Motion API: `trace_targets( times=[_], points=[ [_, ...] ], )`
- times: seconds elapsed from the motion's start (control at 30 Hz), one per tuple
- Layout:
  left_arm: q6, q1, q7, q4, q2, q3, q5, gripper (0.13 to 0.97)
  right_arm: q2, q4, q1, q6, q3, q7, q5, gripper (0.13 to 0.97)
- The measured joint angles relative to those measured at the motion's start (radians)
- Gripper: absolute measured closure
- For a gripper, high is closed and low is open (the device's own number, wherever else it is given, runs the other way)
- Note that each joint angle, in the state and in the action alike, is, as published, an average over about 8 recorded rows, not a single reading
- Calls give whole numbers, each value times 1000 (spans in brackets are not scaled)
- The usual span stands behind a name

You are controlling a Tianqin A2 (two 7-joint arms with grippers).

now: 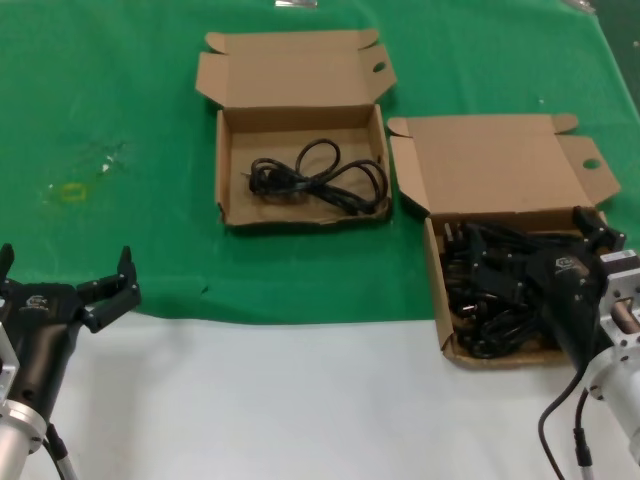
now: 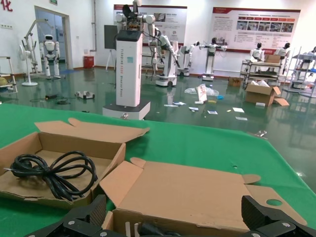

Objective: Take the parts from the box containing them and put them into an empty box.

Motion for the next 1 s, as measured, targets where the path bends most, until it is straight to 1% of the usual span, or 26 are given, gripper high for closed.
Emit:
trace_targets(
  times=[1.0],
  points=[
    [0, 0, 0, 0, 0, 0, 0, 132, 0, 0, 0, 0, 0, 0, 0, 129]
  ],
)
